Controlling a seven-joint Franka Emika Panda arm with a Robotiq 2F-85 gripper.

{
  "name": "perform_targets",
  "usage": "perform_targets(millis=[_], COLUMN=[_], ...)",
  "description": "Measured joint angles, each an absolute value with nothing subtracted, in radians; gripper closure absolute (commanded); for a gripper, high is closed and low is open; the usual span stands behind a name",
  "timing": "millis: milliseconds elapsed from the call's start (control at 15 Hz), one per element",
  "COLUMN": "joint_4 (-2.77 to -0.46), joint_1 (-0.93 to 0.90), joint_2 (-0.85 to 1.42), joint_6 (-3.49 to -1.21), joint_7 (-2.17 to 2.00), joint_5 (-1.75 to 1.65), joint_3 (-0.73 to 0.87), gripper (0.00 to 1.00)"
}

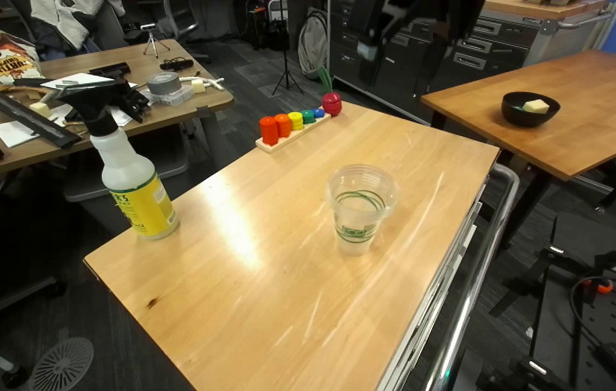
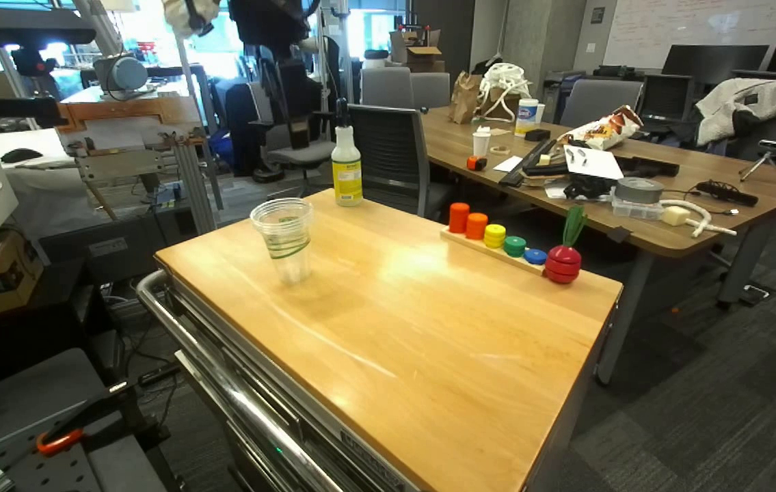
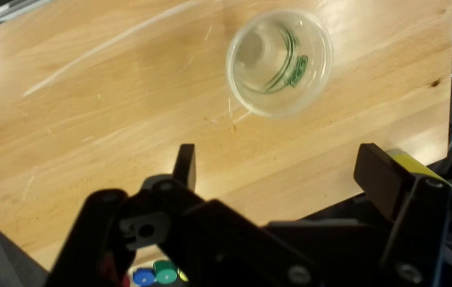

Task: Stack the cups together

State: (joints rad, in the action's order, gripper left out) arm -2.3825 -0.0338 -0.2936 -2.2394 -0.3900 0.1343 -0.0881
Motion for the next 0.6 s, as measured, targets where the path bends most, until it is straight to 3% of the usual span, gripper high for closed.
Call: perform_targets(millis=[400, 600], joint_4=[-2.128, -2.123], joint_1=[0.007, 0.010], joint_2=[-0.324, -0.323], joint_6=[-2.144, -2.134], joint_7=[-0.405, -0.404], joint_5=[-0.069, -0.070], joint_3=[-0.092, -0.091], gripper=[0.00, 0.00])
